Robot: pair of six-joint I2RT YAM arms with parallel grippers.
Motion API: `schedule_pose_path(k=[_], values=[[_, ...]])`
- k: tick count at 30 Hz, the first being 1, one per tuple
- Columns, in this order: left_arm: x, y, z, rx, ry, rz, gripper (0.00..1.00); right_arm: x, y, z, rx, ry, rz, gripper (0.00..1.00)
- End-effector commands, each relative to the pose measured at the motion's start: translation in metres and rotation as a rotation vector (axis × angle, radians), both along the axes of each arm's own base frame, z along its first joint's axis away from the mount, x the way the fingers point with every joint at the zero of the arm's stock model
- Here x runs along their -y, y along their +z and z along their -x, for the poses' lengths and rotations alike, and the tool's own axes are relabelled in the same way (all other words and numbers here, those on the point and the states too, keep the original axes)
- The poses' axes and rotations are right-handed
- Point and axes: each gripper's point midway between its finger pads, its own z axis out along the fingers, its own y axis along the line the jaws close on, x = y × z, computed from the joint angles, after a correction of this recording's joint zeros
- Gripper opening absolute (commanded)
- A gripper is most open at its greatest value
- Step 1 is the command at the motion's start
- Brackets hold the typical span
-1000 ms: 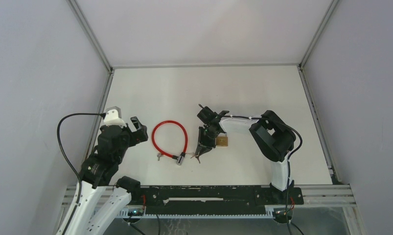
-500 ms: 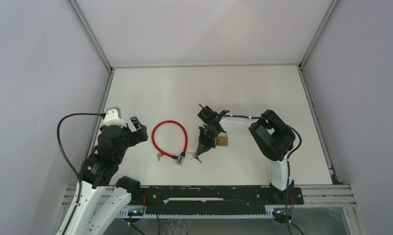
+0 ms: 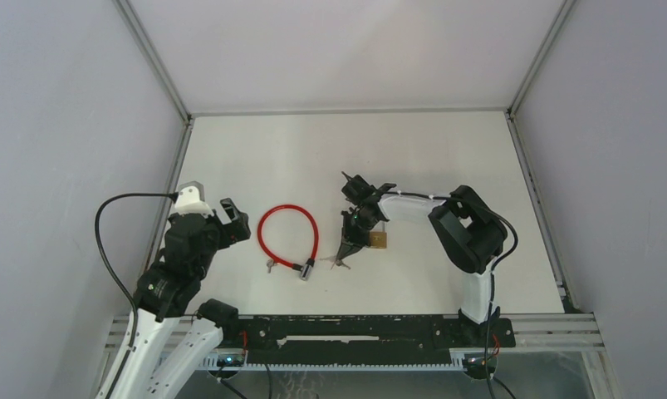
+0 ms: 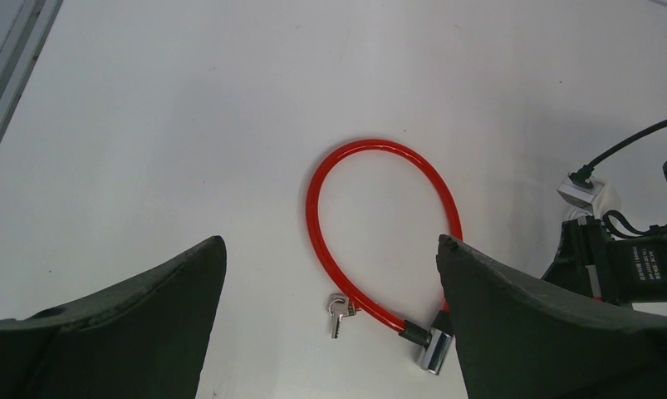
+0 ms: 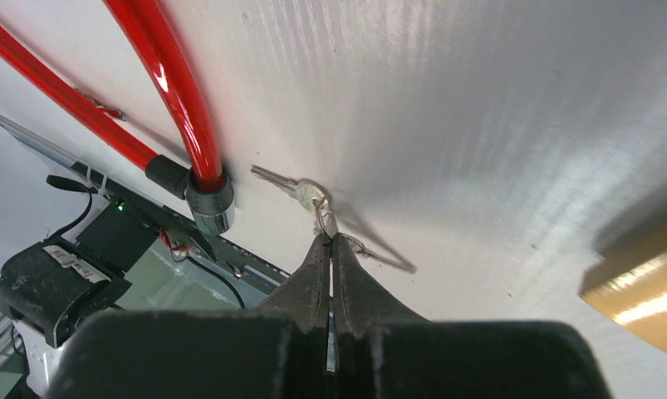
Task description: Unlock with the key
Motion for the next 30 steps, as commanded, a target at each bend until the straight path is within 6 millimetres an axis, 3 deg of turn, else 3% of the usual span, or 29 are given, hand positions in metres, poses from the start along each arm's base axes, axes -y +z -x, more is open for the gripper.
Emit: schedule_pose_path(k=[1,11,20,28,30], values=[[0.005,0.001,-0.002,0.026,-0.031,0.004,1.0,0.007,0.033,-0.009,0.076,0.012,-0.086,0.0],[0.006,0.004,-0.001,0.042,-0.037,0.013,1.0,0.029,0.059,-0.012,0.088,-0.031,-0.183,0.0],[0.0,0.009,0.0,0.07,0.013,0.04,1.0,0.031,0.092,-0.015,0.116,-0.073,-0.29,0.0],[0.012,0.035,0.0,0.11,0.02,0.184,1.0,0.028,0.128,-0.023,0.137,-0.134,-0.386,0.0],[0.023,0.047,0.0,0.126,-0.027,0.229,1.0,0.026,0.141,-0.026,0.147,-0.157,-0.42,0.0]])
